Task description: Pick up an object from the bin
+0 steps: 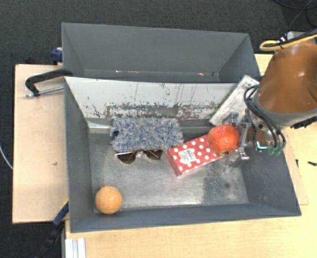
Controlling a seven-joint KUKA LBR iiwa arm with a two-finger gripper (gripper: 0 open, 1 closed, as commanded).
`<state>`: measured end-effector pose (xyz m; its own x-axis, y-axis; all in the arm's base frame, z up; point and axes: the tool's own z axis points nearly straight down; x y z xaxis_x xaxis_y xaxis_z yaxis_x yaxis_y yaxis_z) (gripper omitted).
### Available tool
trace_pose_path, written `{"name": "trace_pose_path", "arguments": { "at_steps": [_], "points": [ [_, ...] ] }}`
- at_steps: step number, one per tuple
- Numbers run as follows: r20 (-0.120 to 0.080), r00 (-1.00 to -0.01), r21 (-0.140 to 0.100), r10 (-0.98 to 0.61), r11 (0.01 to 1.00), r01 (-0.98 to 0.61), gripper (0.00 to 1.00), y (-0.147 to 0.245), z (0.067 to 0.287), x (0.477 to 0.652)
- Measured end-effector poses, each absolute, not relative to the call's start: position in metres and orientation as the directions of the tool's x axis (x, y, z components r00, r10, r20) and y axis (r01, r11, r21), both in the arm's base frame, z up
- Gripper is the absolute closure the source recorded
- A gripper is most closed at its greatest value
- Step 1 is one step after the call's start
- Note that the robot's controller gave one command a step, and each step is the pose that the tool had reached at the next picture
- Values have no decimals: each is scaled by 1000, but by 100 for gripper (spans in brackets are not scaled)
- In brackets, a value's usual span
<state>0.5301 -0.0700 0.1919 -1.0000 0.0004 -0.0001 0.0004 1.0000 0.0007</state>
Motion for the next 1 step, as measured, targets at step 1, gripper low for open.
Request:
{"name": "trace_pose_path", "arguments": {
  "at_steps": [1],
  "points": [
    [-1,-1000,0,0,1000,0,0,-70,192,531]
  ]
}}
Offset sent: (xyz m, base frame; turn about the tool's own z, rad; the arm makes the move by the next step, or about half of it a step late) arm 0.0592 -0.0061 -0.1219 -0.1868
